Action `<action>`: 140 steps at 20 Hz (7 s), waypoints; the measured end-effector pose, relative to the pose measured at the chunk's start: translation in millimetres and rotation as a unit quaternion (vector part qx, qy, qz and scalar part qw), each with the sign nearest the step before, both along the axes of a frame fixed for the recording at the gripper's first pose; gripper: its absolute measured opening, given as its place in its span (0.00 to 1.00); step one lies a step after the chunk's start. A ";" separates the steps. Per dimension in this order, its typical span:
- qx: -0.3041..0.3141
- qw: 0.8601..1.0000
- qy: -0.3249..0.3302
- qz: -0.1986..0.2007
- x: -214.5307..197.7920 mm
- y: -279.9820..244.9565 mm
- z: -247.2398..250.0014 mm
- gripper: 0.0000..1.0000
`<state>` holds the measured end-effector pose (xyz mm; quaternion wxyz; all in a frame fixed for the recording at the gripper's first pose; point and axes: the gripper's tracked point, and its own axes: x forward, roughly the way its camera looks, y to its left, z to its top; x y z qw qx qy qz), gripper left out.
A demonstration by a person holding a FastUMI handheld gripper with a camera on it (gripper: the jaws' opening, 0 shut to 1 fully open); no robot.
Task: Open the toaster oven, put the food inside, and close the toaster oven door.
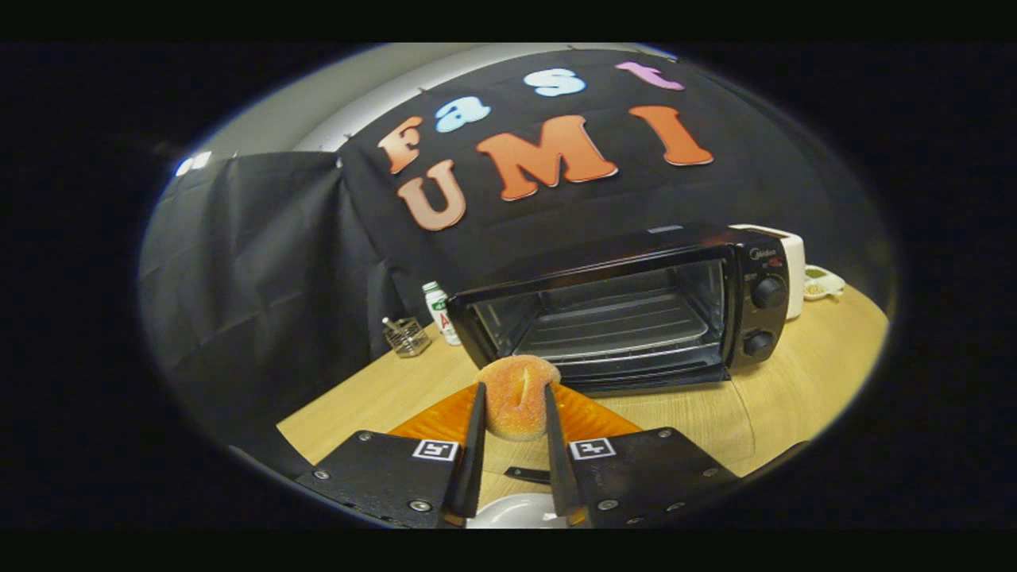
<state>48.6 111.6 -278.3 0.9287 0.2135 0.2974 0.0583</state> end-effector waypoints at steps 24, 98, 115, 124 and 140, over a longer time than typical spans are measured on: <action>0.017 0.986 0.018 -0.165 134.6 -49.2 -60.7 0.36; -0.111 0.989 0.078 0.063 -86.4 -56.3 -35.5 0.86; -0.064 0.997 -0.016 0.029 24.8 -71.3 18.0 0.85; -0.114 0.993 -0.019 0.023 67.6 -68.9 9.9 0.85; -0.228 0.952 -0.205 -0.015 -3.6 -102.8 189.4 0.87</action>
